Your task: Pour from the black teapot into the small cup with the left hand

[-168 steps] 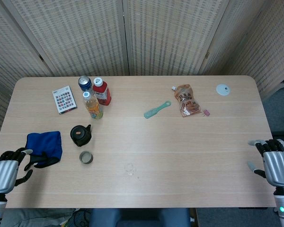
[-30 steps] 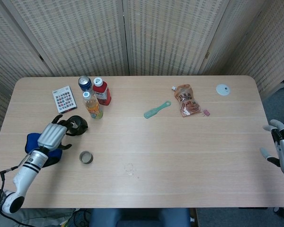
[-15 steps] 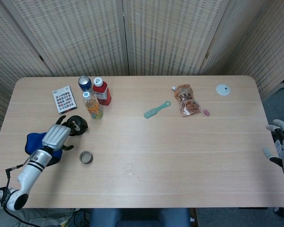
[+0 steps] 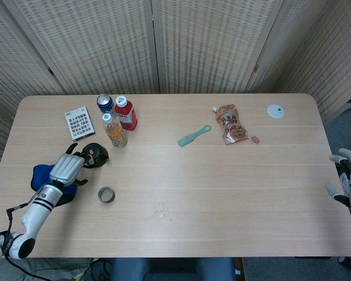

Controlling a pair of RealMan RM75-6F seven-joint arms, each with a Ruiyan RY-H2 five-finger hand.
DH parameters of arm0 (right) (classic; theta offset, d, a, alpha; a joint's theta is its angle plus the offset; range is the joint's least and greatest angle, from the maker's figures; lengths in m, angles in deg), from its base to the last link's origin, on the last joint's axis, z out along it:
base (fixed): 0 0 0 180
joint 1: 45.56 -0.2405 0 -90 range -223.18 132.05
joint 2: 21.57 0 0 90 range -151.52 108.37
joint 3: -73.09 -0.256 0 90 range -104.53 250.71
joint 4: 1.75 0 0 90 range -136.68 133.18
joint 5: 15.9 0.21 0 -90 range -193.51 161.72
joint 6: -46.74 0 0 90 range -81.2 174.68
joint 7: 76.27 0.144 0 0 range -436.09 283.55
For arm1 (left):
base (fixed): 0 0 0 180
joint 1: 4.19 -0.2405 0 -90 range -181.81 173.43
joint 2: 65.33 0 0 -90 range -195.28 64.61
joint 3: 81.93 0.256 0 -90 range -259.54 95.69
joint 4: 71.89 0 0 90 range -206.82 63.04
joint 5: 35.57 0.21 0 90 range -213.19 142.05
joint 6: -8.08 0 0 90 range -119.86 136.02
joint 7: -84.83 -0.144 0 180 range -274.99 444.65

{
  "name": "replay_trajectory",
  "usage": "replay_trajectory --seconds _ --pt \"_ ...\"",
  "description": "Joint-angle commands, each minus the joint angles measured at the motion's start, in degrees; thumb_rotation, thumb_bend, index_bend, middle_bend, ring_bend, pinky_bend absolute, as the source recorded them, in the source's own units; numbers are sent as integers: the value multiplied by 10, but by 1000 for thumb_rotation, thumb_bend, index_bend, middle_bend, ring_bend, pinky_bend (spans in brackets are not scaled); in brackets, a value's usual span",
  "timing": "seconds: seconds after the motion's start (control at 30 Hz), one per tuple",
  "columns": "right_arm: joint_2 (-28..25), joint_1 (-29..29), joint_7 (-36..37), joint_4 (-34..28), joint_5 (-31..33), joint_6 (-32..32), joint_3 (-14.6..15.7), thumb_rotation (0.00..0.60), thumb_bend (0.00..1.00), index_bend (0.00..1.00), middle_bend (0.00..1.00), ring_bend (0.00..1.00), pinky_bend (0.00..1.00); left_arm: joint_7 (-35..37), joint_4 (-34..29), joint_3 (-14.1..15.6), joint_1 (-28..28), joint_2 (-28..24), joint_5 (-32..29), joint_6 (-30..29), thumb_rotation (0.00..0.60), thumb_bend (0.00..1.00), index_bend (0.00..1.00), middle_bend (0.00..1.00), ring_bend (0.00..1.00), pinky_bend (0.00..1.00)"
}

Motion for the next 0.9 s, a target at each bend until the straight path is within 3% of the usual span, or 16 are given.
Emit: replay_trajectory --seconds 0.03,0.9 --pt "0 0 0 0 0 0 0 600 156 320 226 196 176 -1 2 0 1 1 -2 2 600 196 380 350 335 0" --pt "-1 6 4 4 5 5 2 600 156 320 226 196 176 -30 6 -2 4 13 -20 17 600 196 387 361 338 0"
